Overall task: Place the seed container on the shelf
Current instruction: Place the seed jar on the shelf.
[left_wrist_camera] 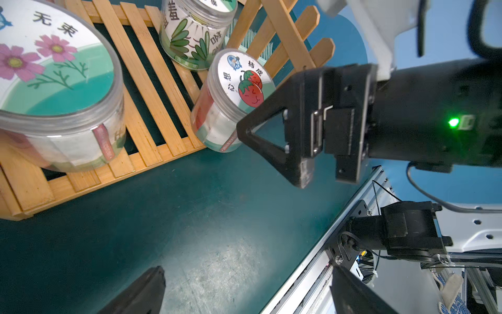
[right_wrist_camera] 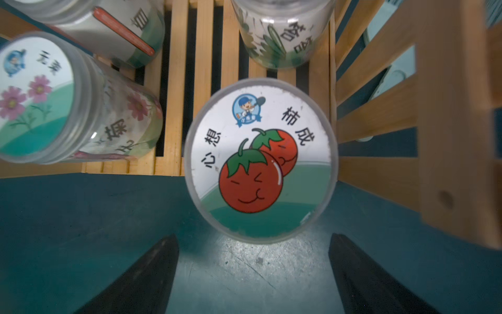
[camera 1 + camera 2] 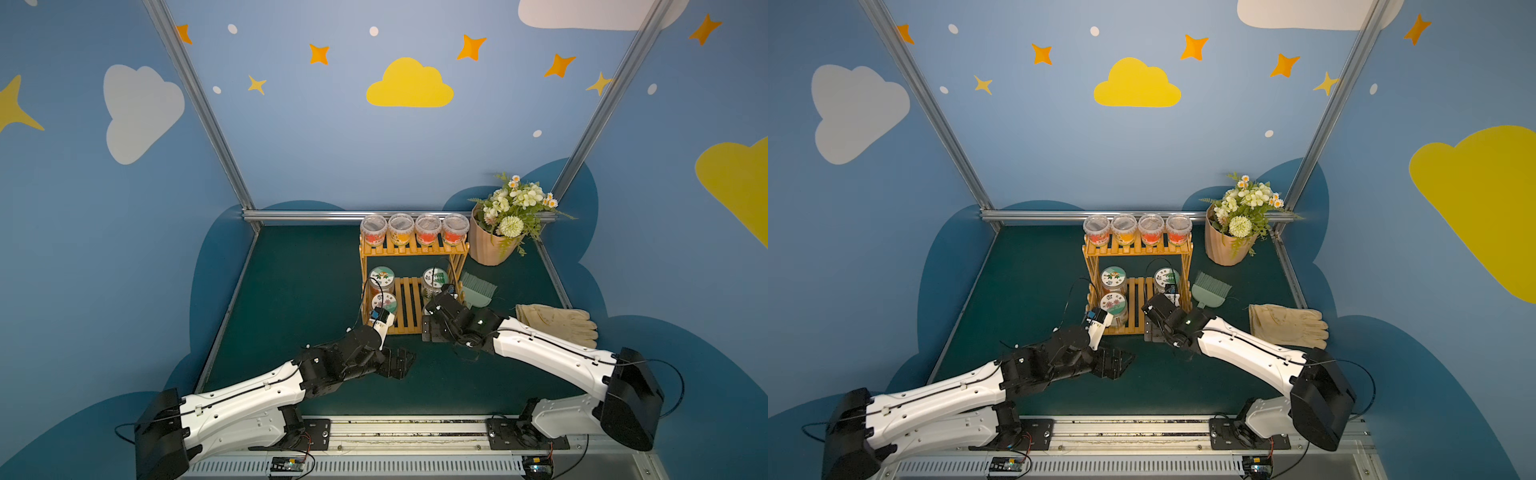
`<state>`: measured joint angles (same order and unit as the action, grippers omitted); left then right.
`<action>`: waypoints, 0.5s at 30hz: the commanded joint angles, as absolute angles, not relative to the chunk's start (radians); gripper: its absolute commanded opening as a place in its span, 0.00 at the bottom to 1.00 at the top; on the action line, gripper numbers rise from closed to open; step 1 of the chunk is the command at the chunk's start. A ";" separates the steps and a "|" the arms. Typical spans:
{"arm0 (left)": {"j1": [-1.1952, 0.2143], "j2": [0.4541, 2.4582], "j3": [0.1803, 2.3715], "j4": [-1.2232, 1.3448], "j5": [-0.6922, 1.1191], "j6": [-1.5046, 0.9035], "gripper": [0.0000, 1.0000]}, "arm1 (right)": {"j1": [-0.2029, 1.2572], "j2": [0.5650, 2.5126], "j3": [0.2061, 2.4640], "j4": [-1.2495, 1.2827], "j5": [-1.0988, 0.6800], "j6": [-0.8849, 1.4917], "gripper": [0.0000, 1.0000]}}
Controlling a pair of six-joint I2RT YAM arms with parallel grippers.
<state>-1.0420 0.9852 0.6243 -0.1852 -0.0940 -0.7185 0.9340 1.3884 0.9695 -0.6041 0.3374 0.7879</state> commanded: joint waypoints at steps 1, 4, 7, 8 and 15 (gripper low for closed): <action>-1.036 0.974 0.616 -0.186 -0.101 -0.706 1.00 | 0.938 1.426 1.021 -0.645 0.348 0.832 0.89; -1.035 0.978 0.623 -0.187 -0.101 -0.704 1.00 | 0.939 1.471 1.055 -0.675 0.436 0.908 0.85; -1.034 0.981 0.630 -0.184 -0.110 -0.701 1.00 | 0.937 1.503 1.094 -0.686 0.521 0.912 0.81; -1.034 0.984 0.633 -0.181 -0.110 -0.699 1.00 | 0.935 1.515 1.105 -0.685 0.550 0.910 0.80; -1.032 0.997 0.680 -0.238 -0.097 -0.688 1.00 | 0.915 1.536 1.110 -0.656 0.652 0.900 0.68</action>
<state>-1.0340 0.9958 0.6479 -0.2092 -0.1013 -0.7048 0.9283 1.5238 1.1080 -0.6575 0.5751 0.8944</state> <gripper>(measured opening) 0.999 0.683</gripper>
